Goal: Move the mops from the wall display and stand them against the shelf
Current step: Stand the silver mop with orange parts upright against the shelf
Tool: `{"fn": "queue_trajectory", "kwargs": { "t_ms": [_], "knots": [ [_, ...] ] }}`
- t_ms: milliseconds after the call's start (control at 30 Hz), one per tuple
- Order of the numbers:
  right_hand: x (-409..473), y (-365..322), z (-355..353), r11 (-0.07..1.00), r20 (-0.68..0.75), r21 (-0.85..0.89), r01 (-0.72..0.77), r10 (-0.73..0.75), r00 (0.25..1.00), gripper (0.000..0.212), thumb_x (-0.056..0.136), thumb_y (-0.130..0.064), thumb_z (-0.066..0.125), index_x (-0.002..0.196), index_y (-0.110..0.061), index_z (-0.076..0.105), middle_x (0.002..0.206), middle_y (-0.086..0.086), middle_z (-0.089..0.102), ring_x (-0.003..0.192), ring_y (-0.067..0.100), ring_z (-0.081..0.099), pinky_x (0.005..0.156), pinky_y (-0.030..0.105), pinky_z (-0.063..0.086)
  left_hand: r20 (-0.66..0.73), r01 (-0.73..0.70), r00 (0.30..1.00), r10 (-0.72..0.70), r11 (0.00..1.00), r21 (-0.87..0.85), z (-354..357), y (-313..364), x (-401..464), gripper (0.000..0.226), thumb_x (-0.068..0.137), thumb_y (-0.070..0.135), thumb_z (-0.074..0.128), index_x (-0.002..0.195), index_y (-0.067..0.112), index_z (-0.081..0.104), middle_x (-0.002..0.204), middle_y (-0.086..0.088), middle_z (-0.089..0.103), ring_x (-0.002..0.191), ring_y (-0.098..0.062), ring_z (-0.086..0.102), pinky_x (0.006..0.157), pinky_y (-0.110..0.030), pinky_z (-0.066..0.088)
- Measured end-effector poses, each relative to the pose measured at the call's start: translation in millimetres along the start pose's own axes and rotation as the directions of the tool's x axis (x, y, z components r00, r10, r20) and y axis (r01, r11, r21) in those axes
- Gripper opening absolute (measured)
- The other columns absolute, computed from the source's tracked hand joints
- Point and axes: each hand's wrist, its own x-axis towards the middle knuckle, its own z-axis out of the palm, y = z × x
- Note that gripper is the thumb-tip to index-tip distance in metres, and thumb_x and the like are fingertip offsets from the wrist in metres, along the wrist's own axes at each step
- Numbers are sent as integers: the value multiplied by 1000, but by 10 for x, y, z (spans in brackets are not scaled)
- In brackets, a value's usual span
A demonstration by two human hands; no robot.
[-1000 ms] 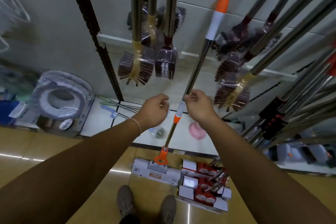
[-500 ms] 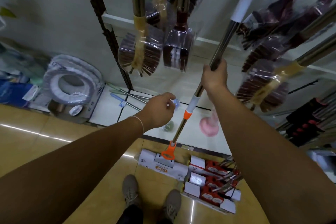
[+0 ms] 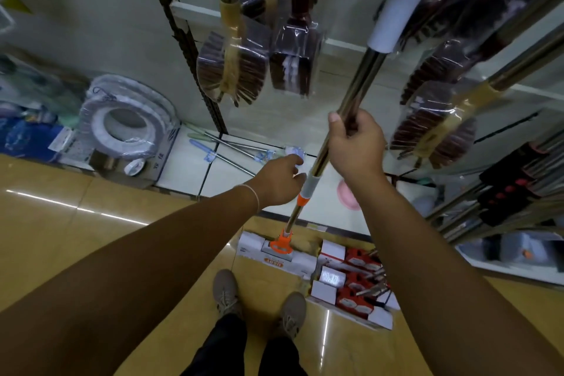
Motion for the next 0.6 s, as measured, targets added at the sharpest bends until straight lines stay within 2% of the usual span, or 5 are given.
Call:
{"fn": "queue_trajectory", "kwargs": {
  "t_ms": [67, 200, 333, 500, 600],
  "knots": [
    [-177, -60, -71, 999, 69, -33, 42, -39, 997, 20, 90, -32, 66, 95, -12, 67, 77, 0, 68, 74, 21, 64, 70, 31, 50, -10, -5, 1000, 5, 999, -33, 67, 70, -49, 39, 94, 24, 54, 131, 12, 52, 124, -10, 62, 111, -26, 59, 93, -28, 45],
    [-402, -128, -200, 982, 186, -115, 149, -126, 974, 23, 88, -32, 68, 97, -11, 69, 87, 8, 71, 84, 27, 65, 74, 33, 50, -65, -112, 992, 105, 988, -106, 152, 224, -192, 17, 90, 17, 56, 105, 9, 61, 101, -10, 68, 97, -29, 63, 80, -32, 48],
    [-556, -91, -321, 966, 243, -148, 214, -174, 954, 23, 88, -35, 68, 94, -13, 67, 82, 1, 65, 78, 21, 60, 66, 25, 37, -108, -157, 984, 142, 975, -154, 240, 302, -378, 22, 92, 10, 52, 113, 4, 57, 103, -17, 66, 98, -30, 62, 87, -47, 51],
    [-807, -42, -427, 959, 284, -129, 253, -209, 936, 21, 86, -35, 69, 90, -15, 66, 82, 1, 67, 76, 19, 59, 65, 25, 39, -153, -164, 978, 140, 973, -160, 402, 262, -634, 17, 91, 2, 49, 105, 10, 55, 92, -7, 64, 92, -26, 62, 74, -27, 51],
    [-1004, -29, -472, 954, 290, -113, 276, -234, 928, 21, 85, -34, 70, 87, -14, 66, 83, 6, 69, 77, 23, 62, 64, 27, 41, -121, -118, 987, 102, 983, -137, 478, 190, -780, 20, 93, 7, 49, 111, 5, 57, 99, -17, 67, 93, -30, 64, 79, -43, 55]
  ]
}}
